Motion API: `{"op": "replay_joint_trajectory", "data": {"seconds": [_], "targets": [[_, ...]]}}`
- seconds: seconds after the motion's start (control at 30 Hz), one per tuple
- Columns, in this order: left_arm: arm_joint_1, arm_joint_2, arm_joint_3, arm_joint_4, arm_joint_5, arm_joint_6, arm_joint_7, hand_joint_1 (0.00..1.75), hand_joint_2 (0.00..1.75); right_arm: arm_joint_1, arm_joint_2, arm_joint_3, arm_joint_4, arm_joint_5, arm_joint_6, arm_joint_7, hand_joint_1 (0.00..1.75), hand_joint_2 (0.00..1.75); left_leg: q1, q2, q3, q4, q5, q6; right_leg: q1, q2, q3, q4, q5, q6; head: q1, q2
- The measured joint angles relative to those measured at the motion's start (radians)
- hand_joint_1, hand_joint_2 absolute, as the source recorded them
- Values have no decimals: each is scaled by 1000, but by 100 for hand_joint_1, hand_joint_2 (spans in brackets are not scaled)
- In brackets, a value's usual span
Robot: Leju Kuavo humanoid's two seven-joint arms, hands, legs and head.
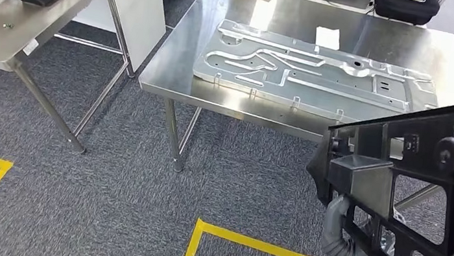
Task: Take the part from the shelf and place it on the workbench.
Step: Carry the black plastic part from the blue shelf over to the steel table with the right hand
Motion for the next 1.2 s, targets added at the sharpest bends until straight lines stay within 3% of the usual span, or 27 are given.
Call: {"op": "replay_joint_trajectory", "data": {"seconds": [0.03,0.1,0.17,0.2,0.23,0.33,0.4,0.47,0.53,0.57,0.63,0.67,0.7,0.73,0.77,0.8,0.87,0.97,1.0,1.1,1.2], "targets": [[0,0,0,0,0,0,-1,0,0,1,0,-3,0,3,0,2,175,175,2,12,2,-6,4,7,0,-28,-11,22,-15,5,3,0],[2,-1,1,0,0,0,-3,0,0,2,0,-9,1,6,0,7,175,175,2,36,3,-12,7,16,1,-89,-59,120,-71,13,9,0],[5,-1,2,0,0,0,-3,0,0,4,0,-14,2,7,0,9,175,175,1,63,2,-11,5,18,-2,-103,-115,233,-115,20,10,0],[6,-1,3,0,0,0,-3,0,0,5,0,-16,2,7,0,10,175,175,0,76,3,-11,3,17,-4,-105,-125,252,-113,23,10,0],[6,-1,4,0,0,0,-2,0,0,6,0,-18,3,8,0,11,175,175,0,89,4,-11,1,16,-5,-108,-119,240,-96,24,10,0],[5,-3,7,0,-2,-1,2,0,0,7,0,-23,3,8,0,17,175,175,-3,120,14,-10,-8,5,0,-151,-17,51,-12,12,10,0],[4,-3,8,0,-3,-2,6,0,0,7,0,-25,4,9,0,22,175,175,-7,135,21,-9,-15,-6,9,-168,16,-15,1,-3,8,0],[0,-3,10,0,-4,-2,8,0,0,9,0,-28,3,9,0,26,175,175,-9,149,27,-13,-19,-17,9,-150,17,-19,0,-15,8,0],[-2,-3,10,0,-5,-2,8,0,0,11,0,-32,3,10,0,27,175,175,-7,131,28,5,-38,-27,3,-130,25,-30,5,-27,6,0],[-2,-3,11,0,-6,-2,8,0,0,11,0,-33,3,10,0,28,175,175,-5,109,15,42,-62,-32,-1,-121,29,-36,7,-33,4,0],[0,-3,13,0,-7,-3,6,0,0,11,0,-34,5,10,0,30,175,175,-1,64,-44,169,-125,-36,-1,-103,30,-37,7,-39,1,0],[2,-3,15,0,-6,-4,4,0,0,11,1,-34,6,10,0,32,175,175,-1,55,-76,231,-147,-38,0,-93,30,-37,6,-40,1,0],[4,-3,16,0,-3,-7,0,0,0,12,1,-34,8,10,0,34,175,175,-1,52,-97,266,-149,-39,0,-83,31,-36,5,-41,0,0],[6,-3,18,0,3,-12,-5,0,0,13,1,-35,10,9,0,36,175,175,-1,51,-101,262,-130,-39,1,-73,33,-34,4,-41,0,0],[6,-3,22,0,11,-18,-10,0,0,13,1,-35,12,9,0,37,175,175,0,50,-86,218,-93,-38,1,-64,34,-31,2,-40,0,0],[6,-3,26,0,19,-24,-13,0,0,14,1,-37,12,8,0,37,175,175,0,45,-62,151,-50,-36,0,-57,35,-27,-2,-37,0,0],[4,-4,37,0,30,-33,-13,0,0,15,2,-41,12,8,0,36,175,175,0,29,-21,41,-3,-31,3,-46,30,-15,-9,-27,-1,0],[1,-4,47,0,34,-35,-12,0,0,16,2,-45,12,7,0,33,175,175,-3,20,-14,9,1,-18,2,-39,20,-10,-9,-13,-1,0],[1,-4,50,0,36,-33,-13,0,0,16,2,-47,12,7,0,32,175,175,-4,20,-14,6,4,-16,2,-39,20,-13,-7,-19,-1,0],[-1,-5,59,0,41,-36,-3,0,0,14,3,-49,12,5,0,30,175,175,-5,20,-13,0,8,-14,3,-41,24,-19,-4,-52,0,0],[-5,-6,67,0,40,-50,34,0,0,11,6,-49,14,9,0,29,175,175,-7,19,-12,0,9,-11,2,-42,28,-23,-3,-54,0,0]]}}
